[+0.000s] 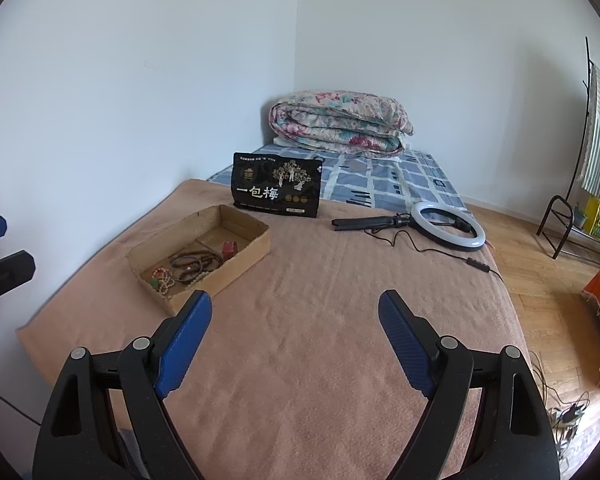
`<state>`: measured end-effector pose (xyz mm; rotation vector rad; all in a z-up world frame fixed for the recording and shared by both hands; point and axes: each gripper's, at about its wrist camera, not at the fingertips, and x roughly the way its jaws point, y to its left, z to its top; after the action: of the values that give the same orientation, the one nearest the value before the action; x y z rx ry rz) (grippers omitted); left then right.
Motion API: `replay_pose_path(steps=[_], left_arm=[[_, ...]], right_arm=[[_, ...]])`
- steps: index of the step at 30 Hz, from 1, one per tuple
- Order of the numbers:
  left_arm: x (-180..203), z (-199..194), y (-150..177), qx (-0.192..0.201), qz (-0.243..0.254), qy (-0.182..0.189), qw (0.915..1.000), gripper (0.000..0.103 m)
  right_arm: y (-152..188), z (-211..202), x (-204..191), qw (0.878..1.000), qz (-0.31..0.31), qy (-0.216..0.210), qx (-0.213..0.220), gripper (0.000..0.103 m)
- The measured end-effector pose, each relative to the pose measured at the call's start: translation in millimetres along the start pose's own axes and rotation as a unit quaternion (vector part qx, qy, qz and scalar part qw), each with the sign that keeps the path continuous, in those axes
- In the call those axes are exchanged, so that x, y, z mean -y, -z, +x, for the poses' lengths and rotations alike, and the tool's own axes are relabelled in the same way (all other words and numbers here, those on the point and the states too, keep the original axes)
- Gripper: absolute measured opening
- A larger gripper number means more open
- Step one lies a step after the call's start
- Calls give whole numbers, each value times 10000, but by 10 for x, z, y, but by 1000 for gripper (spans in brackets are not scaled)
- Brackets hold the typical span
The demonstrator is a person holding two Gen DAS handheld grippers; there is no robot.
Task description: Organize jewelry
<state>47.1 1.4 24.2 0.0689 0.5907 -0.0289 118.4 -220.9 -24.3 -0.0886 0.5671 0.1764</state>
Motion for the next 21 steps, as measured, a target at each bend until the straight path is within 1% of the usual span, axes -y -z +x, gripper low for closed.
replay_pose_path(steps=[21], left_arm=[[5,-7,0,-5,-8,-3,10000,102]], right_arm=[[43,14,-7,10000,-19,-10,-69,85]])
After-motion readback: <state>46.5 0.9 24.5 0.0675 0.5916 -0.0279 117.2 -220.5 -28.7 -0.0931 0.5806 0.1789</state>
